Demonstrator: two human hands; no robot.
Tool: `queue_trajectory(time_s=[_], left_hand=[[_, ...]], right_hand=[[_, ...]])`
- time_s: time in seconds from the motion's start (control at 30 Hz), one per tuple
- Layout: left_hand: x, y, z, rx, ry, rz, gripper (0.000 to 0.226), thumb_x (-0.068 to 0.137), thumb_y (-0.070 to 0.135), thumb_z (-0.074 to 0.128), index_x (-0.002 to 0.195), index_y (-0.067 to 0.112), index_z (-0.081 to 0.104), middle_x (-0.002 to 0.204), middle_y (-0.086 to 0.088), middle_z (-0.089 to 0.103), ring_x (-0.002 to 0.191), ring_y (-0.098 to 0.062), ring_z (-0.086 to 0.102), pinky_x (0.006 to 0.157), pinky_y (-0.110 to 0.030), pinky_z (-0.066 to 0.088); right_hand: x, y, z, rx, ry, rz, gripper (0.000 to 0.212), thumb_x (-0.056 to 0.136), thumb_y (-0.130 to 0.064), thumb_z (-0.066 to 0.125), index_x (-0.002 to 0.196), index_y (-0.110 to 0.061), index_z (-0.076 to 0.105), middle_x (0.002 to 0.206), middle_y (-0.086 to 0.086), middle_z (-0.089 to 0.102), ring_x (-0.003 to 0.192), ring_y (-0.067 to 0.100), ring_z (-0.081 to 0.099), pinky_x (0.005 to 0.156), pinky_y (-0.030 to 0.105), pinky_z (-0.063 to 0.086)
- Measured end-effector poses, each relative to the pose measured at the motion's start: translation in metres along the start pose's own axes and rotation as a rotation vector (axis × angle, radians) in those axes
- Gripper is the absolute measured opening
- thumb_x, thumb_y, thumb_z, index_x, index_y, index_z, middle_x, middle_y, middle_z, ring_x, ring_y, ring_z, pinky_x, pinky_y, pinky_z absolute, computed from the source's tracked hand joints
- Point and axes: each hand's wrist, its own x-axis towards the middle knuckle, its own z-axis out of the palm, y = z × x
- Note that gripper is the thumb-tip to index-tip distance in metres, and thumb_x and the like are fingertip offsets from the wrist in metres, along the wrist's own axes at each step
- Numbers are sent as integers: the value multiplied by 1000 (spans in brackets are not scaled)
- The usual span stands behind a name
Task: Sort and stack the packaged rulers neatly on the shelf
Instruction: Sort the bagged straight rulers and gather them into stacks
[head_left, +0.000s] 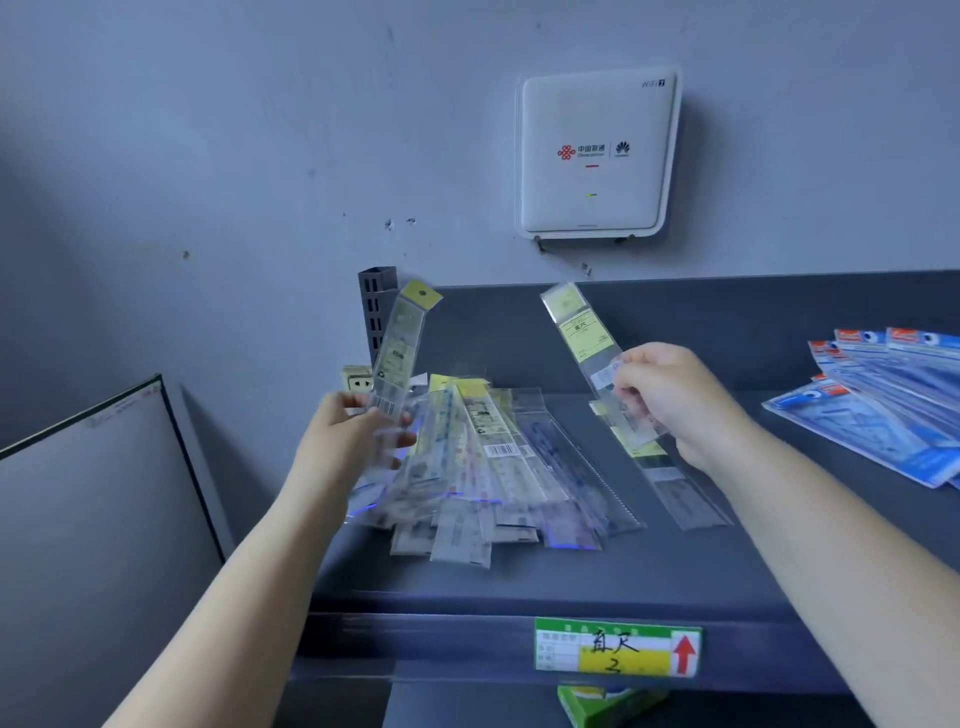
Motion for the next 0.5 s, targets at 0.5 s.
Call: queue_trajectory(time_s=[0.5], left_hand=[[-37,8,105,299,-332,227,26,87,3,55,104,23,52,79,4,44,58,-9,39,46,-12,33]], right_hand=[[-9,12,-19,-56,-118,-87,23,84,-44,62,89,-23,66,82,-7,64,68,9,56,64,24,44]])
